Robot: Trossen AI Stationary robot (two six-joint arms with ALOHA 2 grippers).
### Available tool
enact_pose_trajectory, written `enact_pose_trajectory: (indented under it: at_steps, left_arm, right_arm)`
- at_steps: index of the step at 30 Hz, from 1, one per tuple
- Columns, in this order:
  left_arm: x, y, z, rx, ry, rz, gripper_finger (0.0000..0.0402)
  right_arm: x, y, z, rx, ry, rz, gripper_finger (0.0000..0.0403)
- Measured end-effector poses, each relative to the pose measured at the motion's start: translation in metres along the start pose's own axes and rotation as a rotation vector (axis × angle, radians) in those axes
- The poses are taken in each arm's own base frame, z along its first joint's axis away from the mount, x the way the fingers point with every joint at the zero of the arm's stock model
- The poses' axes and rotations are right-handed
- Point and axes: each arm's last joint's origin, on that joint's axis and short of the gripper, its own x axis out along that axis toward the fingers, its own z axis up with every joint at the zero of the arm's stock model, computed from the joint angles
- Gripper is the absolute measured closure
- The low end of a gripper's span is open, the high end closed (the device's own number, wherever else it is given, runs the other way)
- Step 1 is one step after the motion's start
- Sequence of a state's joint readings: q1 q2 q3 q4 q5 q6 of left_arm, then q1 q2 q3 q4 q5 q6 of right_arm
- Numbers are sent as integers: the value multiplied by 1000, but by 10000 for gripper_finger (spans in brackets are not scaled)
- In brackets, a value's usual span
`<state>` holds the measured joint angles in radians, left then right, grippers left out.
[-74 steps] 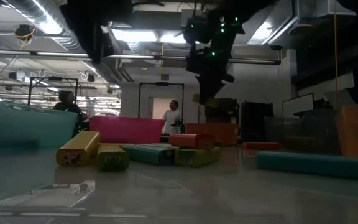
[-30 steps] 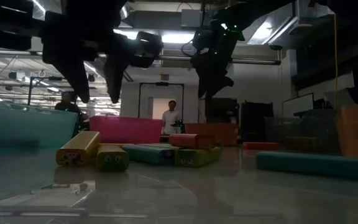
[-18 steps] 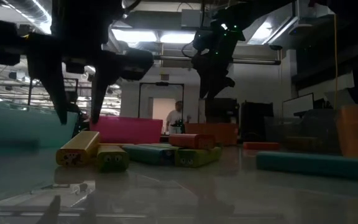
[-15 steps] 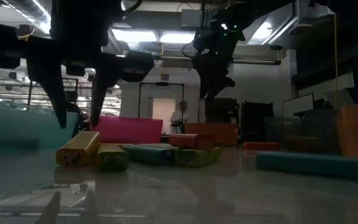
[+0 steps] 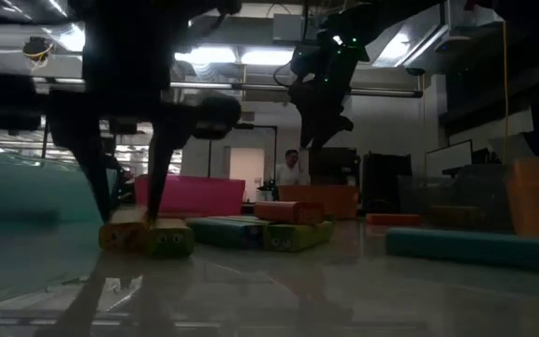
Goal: Sort blocks
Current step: Put the yellow block into the gray bin
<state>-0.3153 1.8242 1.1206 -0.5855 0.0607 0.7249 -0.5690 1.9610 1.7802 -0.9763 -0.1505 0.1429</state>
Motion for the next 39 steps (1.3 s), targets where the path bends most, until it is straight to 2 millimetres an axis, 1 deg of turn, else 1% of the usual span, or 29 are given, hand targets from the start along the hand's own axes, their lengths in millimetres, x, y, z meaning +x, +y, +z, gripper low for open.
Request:
enact_pose_trajectory:
  at_steps: [3,11,13,15,17,22,25,27,32,35,37,39]
  left_arm:
    - [7,-1,-2,31,32,-7,274]
    - [11,0,-3,37,42,-11,275]
    - [11,0,-3,36,39,-15,285]
    - [11,0,-2,23,32,-24,304]
    - [11,0,-2,-13,21,-34,322]
    - [9,1,-3,-158,-5,-54,322]
    - [3,4,-6,-260,-21,-65,322]
    - [-6,7,-8,-327,-53,-67,322]
    - [-36,17,-12,-473,-170,-67,322]
    - [-56,31,-14,-536,-264,-2,322]
    - [-63,44,-17,-596,-337,67,322]
    - [-67,62,-20,-657,-418,183,322]
  right_arm:
    - [0,0,0,-2,0,0,230]
    - [0,0,0,-21,-1,0,230]
    - [0,0,0,-24,-1,0,230]
    - [-4,1,0,-49,-9,1,230]
    - [-15,2,-1,-83,-32,3,230]
    - [-51,7,-9,-119,-75,6,230]
    - [-78,9,-18,-140,-95,7,230]
    - [-96,11,-26,-141,-98,8,230]
    - [-139,17,-51,-141,-104,13,230]
    - [-159,24,-66,-121,-110,16,230]
    - [-171,31,-76,-122,-123,32,230]
    - [-182,39,-85,-138,-135,51,230]
